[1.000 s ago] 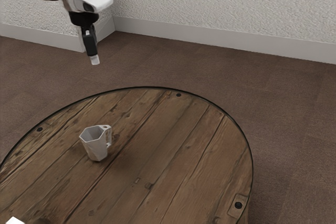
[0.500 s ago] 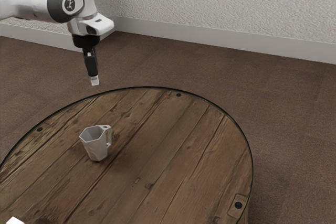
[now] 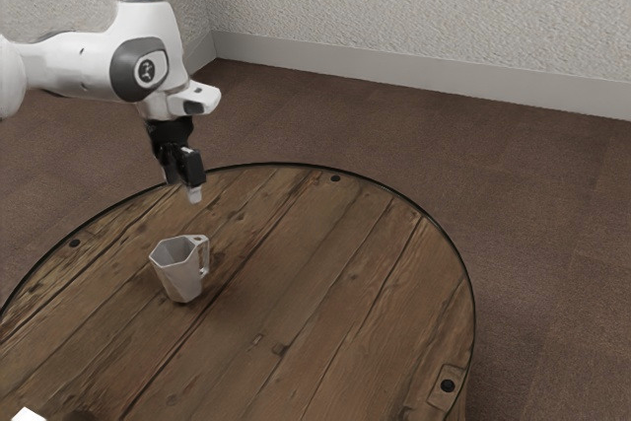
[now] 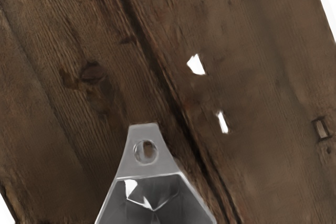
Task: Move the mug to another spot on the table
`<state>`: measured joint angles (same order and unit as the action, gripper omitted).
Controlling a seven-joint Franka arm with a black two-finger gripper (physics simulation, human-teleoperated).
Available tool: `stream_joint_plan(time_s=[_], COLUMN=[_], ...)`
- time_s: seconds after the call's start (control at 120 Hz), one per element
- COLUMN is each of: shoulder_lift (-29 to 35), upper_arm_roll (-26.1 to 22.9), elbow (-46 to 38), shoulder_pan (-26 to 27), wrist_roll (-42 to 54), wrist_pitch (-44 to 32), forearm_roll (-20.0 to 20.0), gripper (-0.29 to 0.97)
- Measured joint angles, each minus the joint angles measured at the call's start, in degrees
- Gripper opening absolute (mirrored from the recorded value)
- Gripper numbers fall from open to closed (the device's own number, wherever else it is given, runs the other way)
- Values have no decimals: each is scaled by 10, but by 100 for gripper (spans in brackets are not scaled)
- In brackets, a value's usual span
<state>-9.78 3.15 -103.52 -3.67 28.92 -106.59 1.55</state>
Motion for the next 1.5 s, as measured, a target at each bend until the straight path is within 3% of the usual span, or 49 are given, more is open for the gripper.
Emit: stream_joint_plan(time_s=[0.283, 0.858, 1.108, 1.292, 1.5], shoulder_lift=[-47, -94, -94, -91, -80], upper_arm_roll=[-1, -2, -2, -2, -4], elbow=[-33, -83, -91, -90, -46], shoulder_pan=[4, 18, 17, 19, 24], wrist_roll=[-92, -135, -143, -170, -223], wrist_pitch=[-60, -173, -182, -149, -42], forearm_roll=[-41, -67, -74, -79, -69], gripper=[68, 67, 22, 14, 9])
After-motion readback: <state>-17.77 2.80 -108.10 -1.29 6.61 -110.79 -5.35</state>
